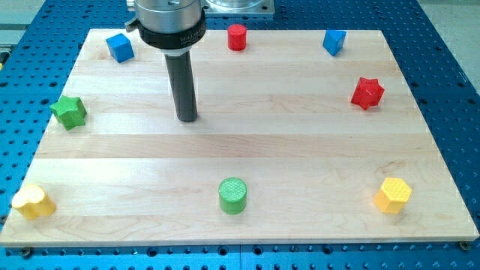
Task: Move the green blocks horizontally
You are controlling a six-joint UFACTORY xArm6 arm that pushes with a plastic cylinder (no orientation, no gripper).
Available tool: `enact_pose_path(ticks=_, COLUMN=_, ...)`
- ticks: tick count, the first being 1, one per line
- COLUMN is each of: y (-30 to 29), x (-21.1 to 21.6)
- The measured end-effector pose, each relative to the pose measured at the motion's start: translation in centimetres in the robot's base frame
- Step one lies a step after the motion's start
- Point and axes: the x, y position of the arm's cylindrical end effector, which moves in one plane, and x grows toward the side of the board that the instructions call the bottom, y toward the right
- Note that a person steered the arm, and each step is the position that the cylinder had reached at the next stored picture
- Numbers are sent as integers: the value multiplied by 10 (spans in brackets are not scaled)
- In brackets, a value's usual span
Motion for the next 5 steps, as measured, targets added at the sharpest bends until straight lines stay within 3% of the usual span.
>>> enact_pose_path(ticks=5, y=0, x=-1)
